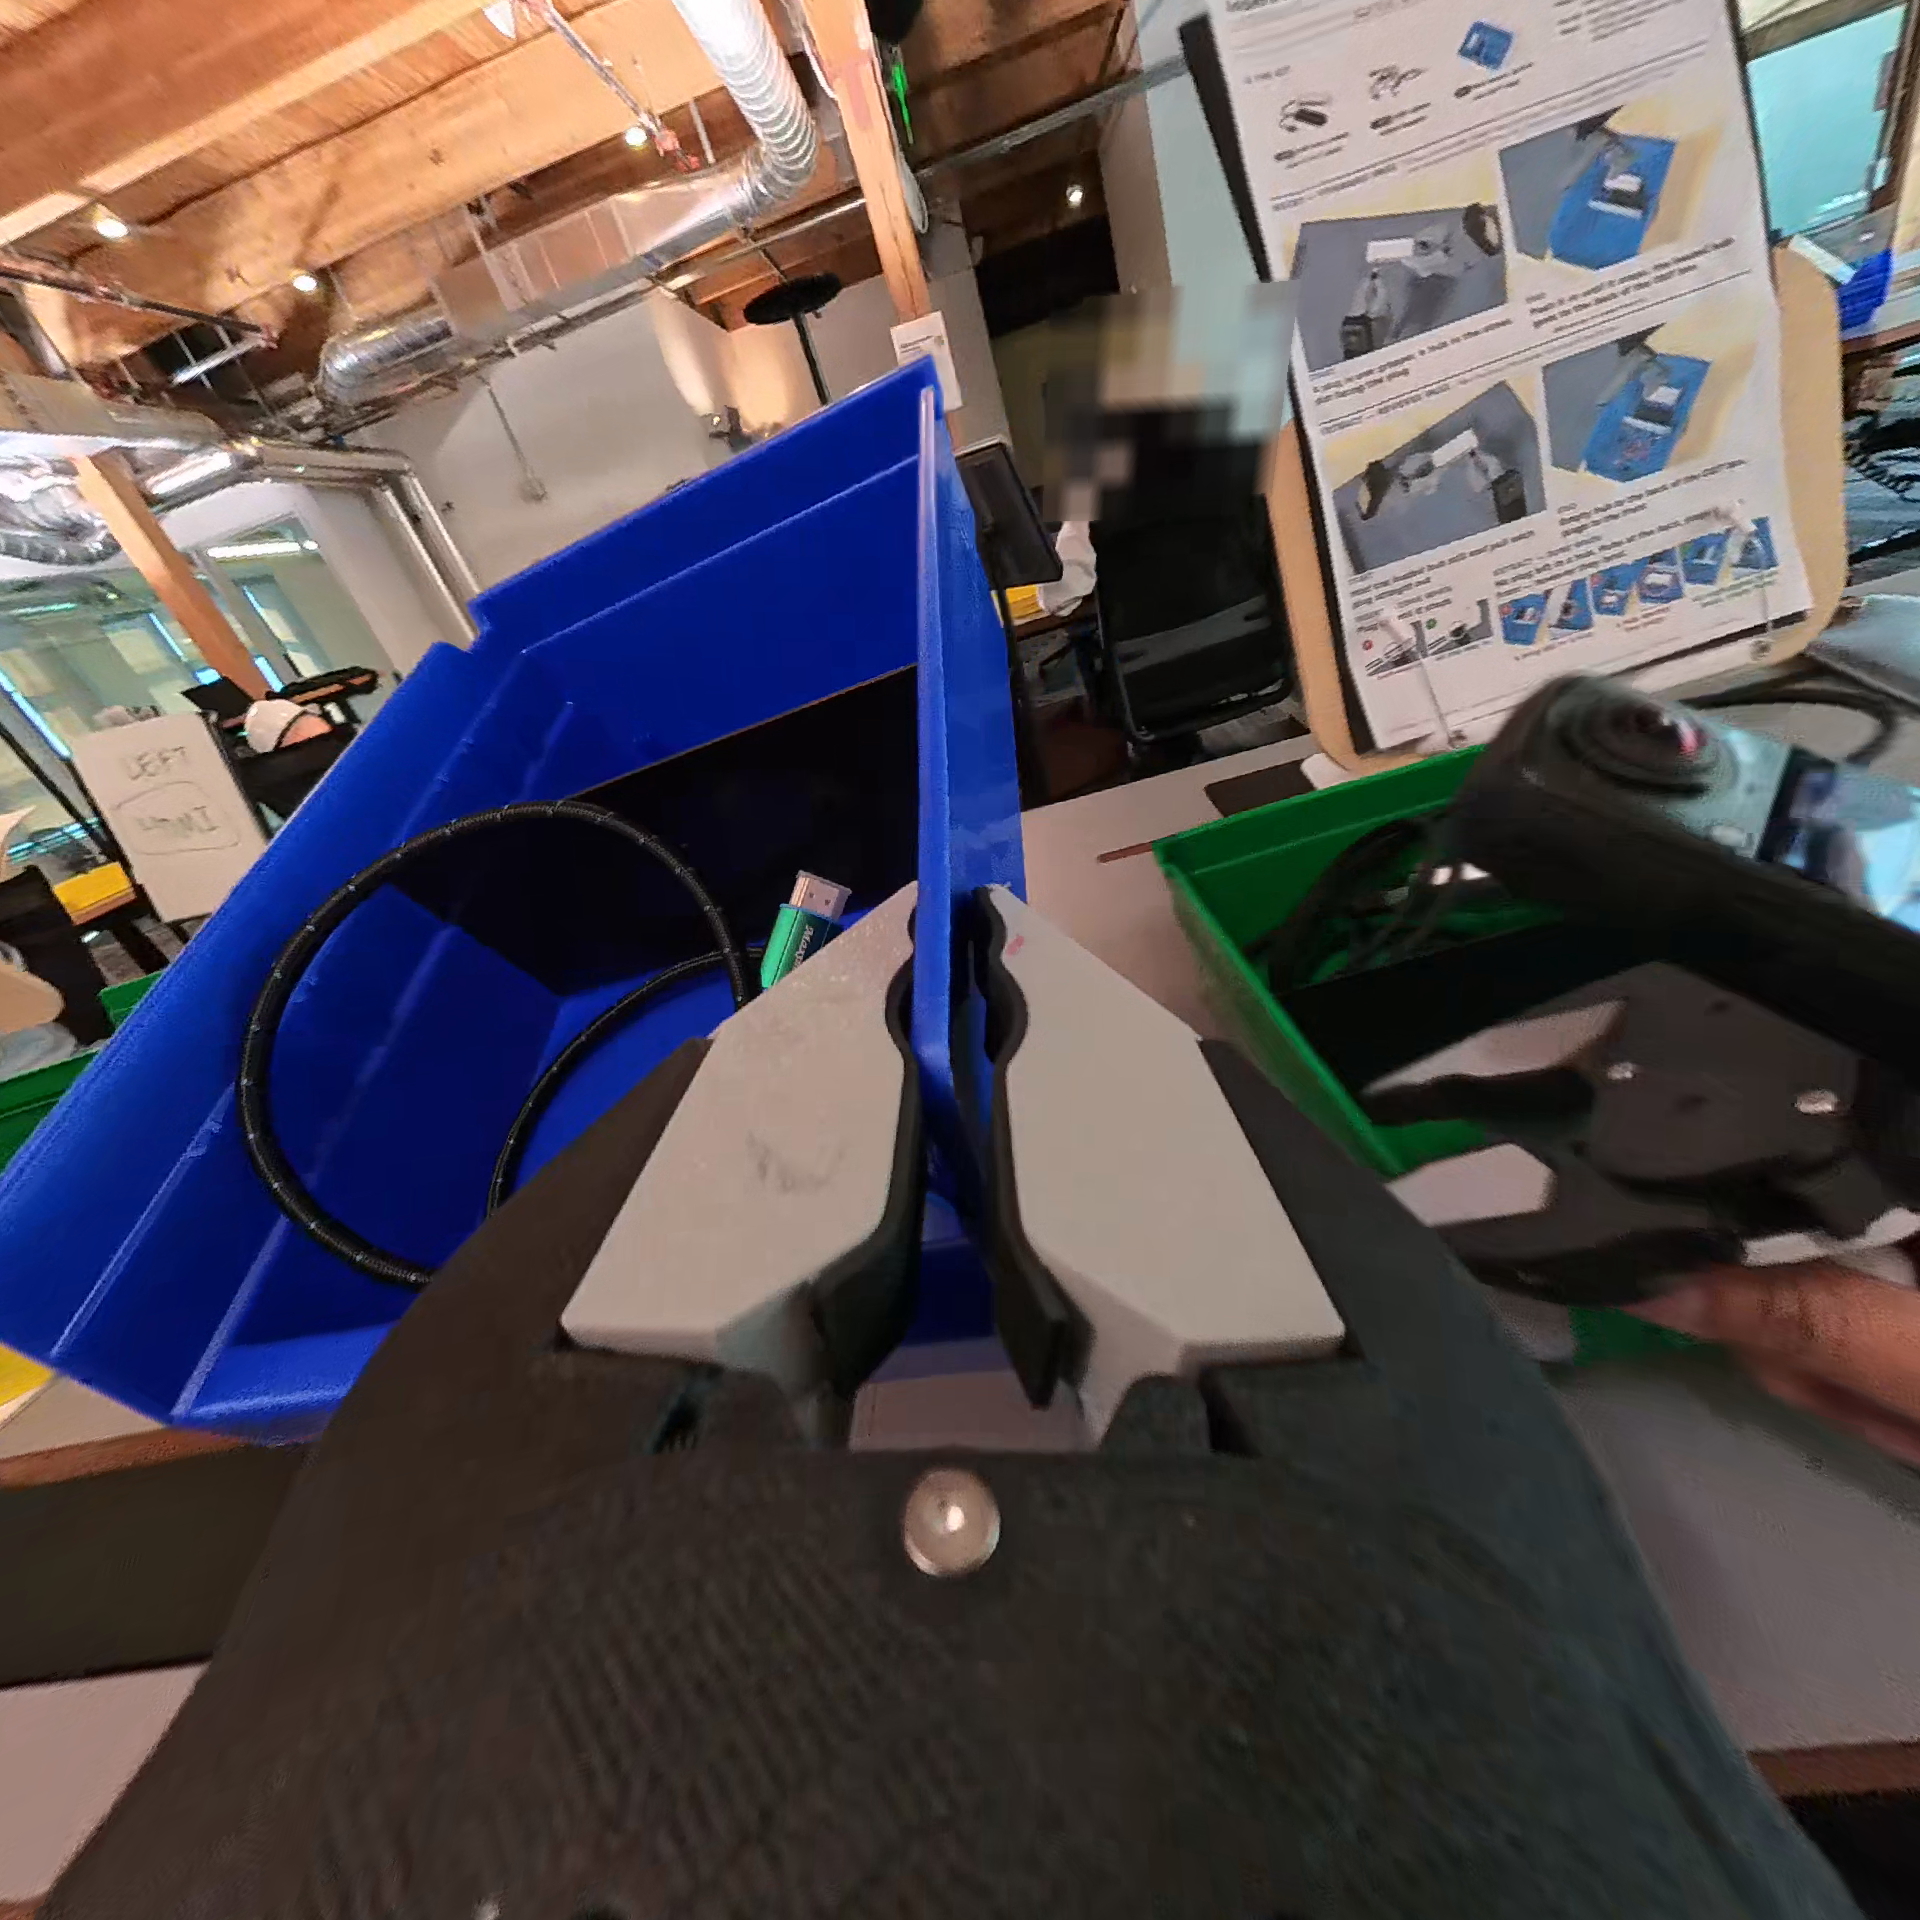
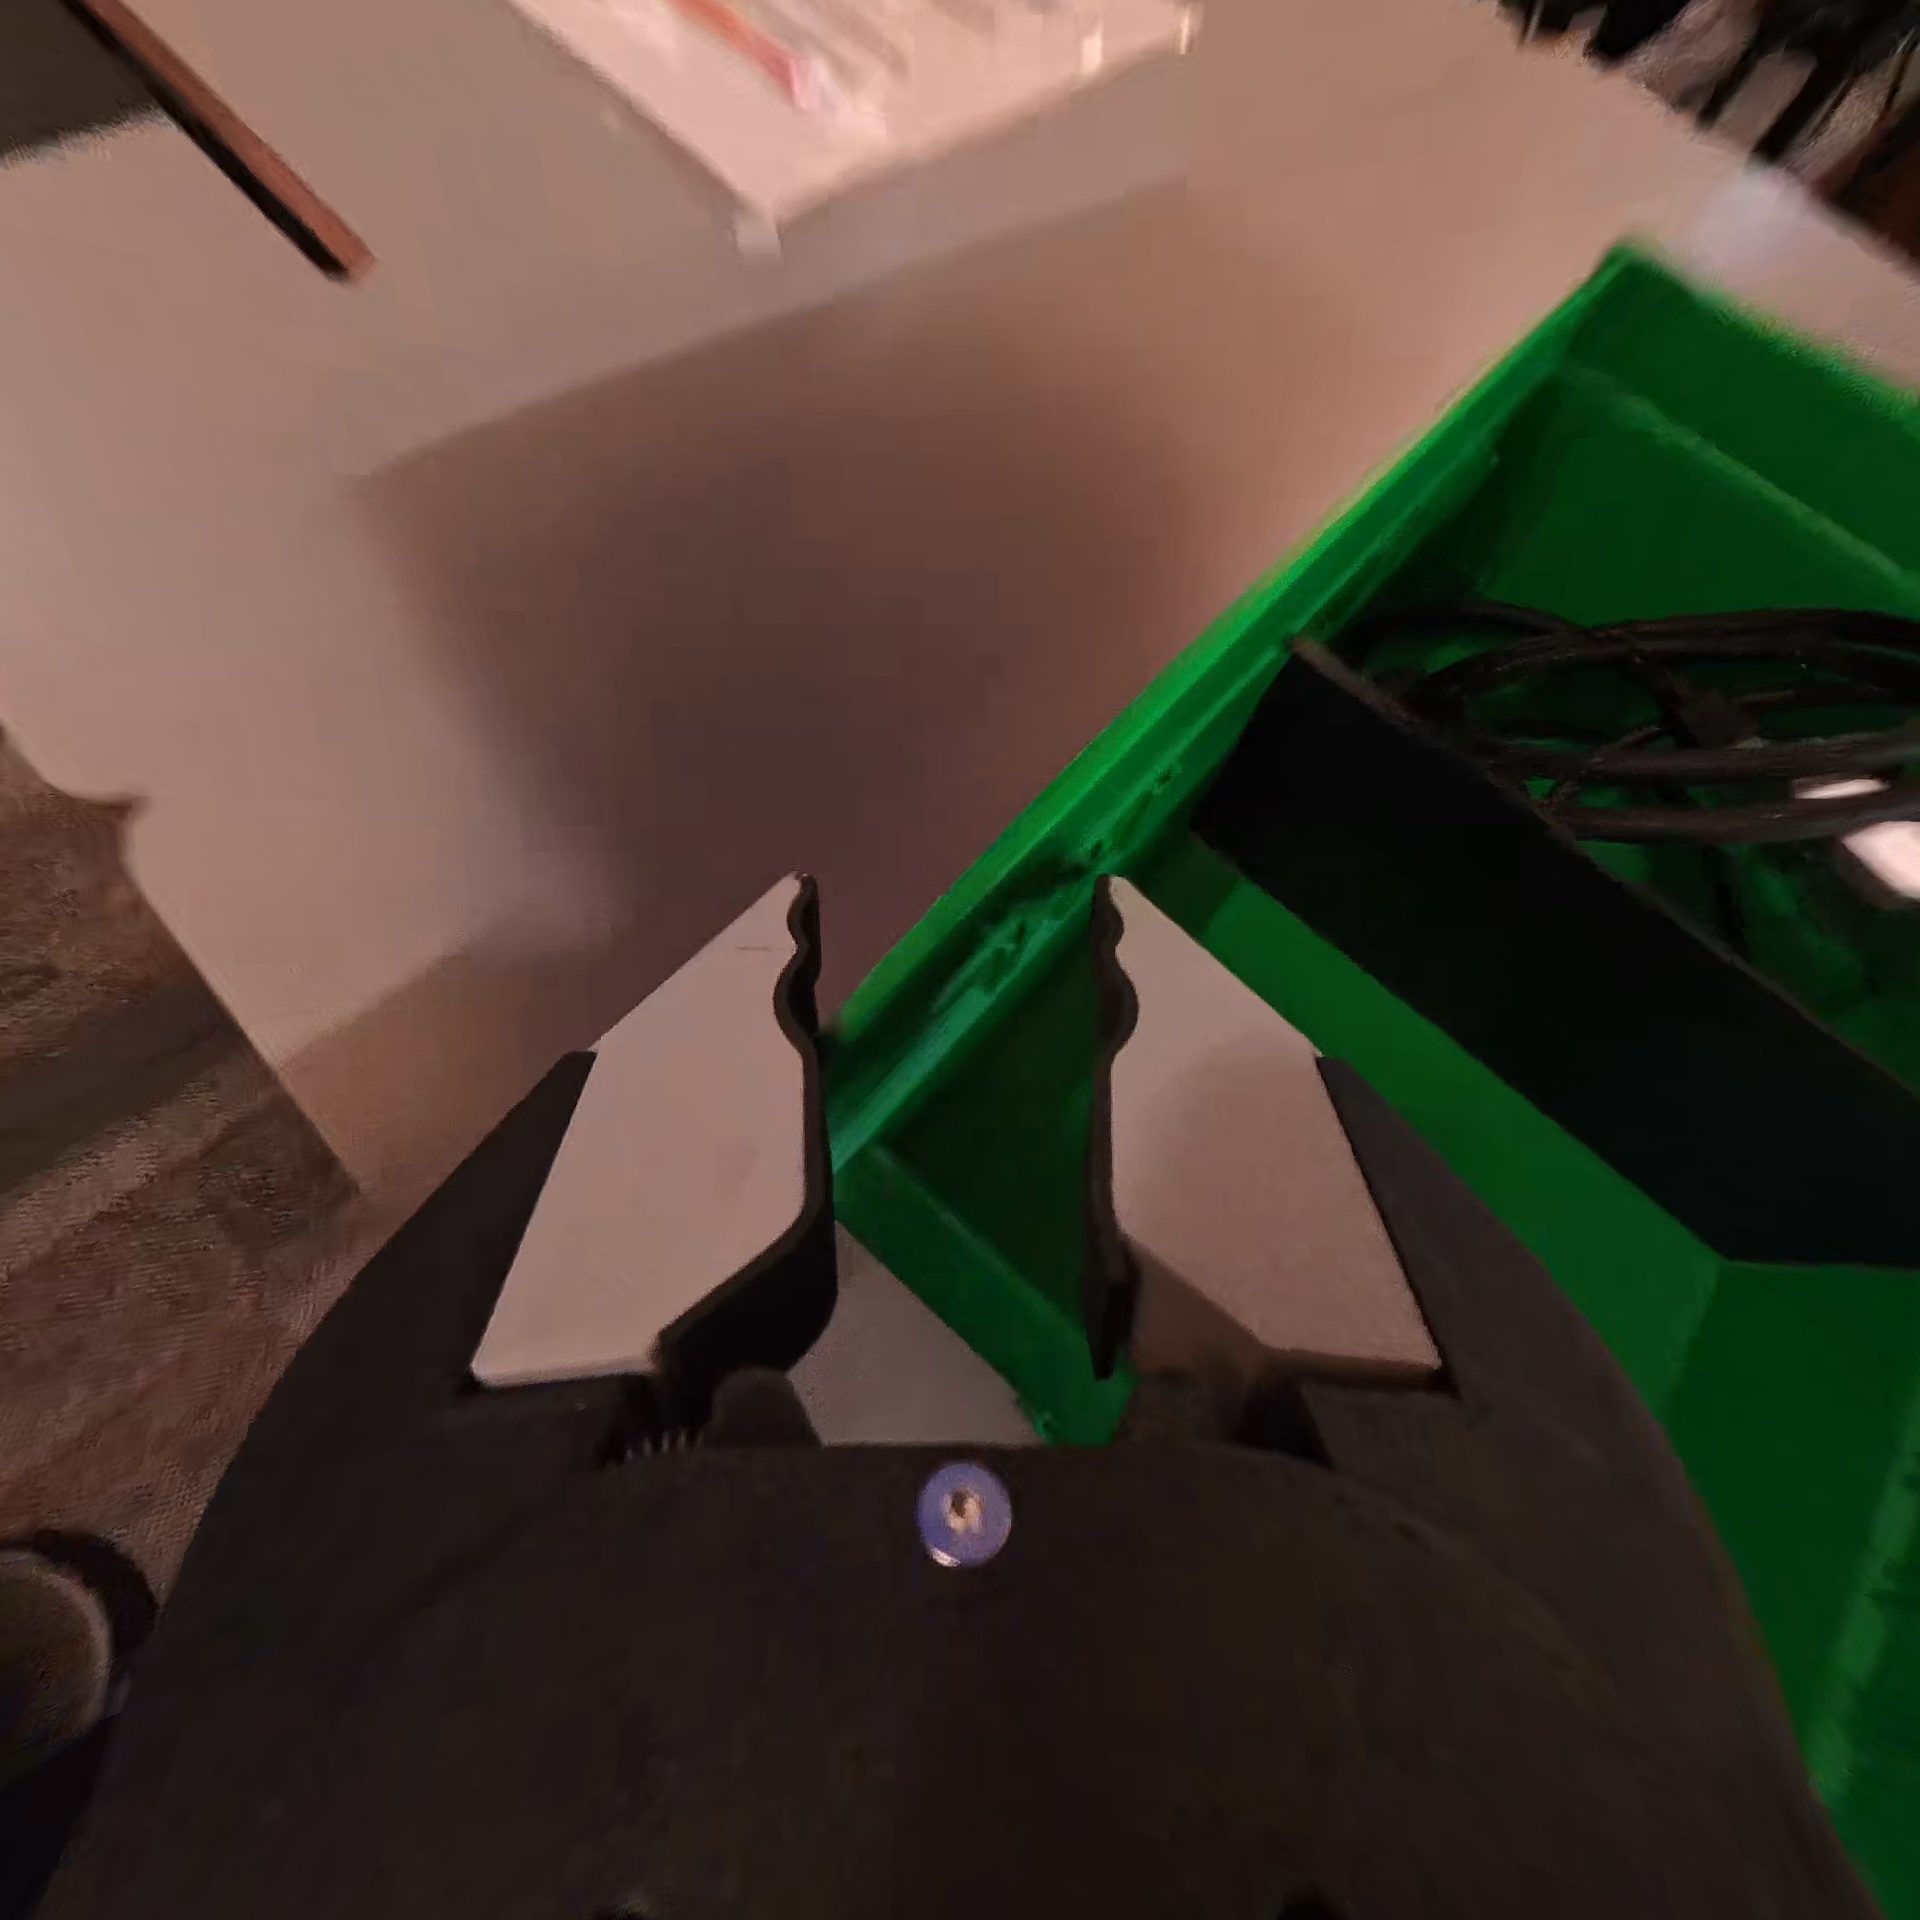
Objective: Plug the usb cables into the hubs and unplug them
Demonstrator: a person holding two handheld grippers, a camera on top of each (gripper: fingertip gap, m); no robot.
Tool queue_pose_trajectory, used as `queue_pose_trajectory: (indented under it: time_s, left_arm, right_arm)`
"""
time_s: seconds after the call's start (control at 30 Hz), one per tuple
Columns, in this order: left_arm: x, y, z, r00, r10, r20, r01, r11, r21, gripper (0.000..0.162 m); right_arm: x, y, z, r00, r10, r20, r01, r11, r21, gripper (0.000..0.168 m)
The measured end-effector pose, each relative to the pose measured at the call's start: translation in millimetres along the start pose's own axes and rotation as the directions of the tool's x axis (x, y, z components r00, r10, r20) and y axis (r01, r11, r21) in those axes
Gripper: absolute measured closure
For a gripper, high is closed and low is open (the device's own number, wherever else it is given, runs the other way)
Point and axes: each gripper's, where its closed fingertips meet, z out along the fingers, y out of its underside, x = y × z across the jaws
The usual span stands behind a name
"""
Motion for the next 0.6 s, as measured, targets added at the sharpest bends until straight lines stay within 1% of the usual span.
queue_pose_trajectory:
  time_s: [0.07,0.13,0.17,0.23,0.33,0.4,0.5,0.6]
  left_arm:
    - [-8.2,1.2,-6.1,1.0,0.009,0.014,-0.008,1.0,-0.017,0.159]
    - [-13.7,-0.4,-12.9,0.999,0.02,0.026,-0.019,1.0,-0.017,0.16]
    - [-14.1,-2.6,-16.8,0.999,0.029,0.028,-0.028,1.0,-0.014,0.16]
    - [-6.0,-9.2,-23.6,0.998,0.066,0.014,-0.066,0.998,-0.003,0.16]
    - [29.4,-26.7,-29.9,0.989,0.132,-0.066,-0.13,0.991,0.031,0.16]
    - [65.5,-44.2,-32.2,0.975,0.154,-0.159,-0.143,0.987,0.077,0.16]
    - [133.9,-75.3,-34.3,0.929,0.18,-0.323,-0.13,0.977,0.17,0.16]
    - [220.8,-99.8,-31.8,0.853,0.229,-0.469,-0.115,0.959,0.259,0.159]
  right_arm:
    - [-7.8,-33.2,-19.0,1.0,-0.001,-0.026,0.004,0.992,0.129,0.131]
    - [-6.4,-59.1,-54.9,0.999,-0.011,-0.03,0.019,0.962,0.272,0.13]
    - [-2.4,-64.7,-74.9,1.0,-0.014,-0.017,0.019,0.946,0.324,0.13]
    - [16.5,-63.3,-113.8,1.0,-0.009,0.005,0.006,0.917,0.398,0.13]
    - [67.2,-34.6,-166.4,1.0,-0.028,-0.008,0.029,0.895,0.444,0.13]
    - [115.1,-4.9,-200.7,0.997,-0.02,-0.076,0.052,0.89,0.452,0.128]
    - [187.1,47.6,-253.5,0.978,0.021,-0.208,0.075,0.894,0.441,0.126]
    - [242.6,104.5,-298.1,0.947,0.085,-0.309,0.044,0.921,0.386,0.125]
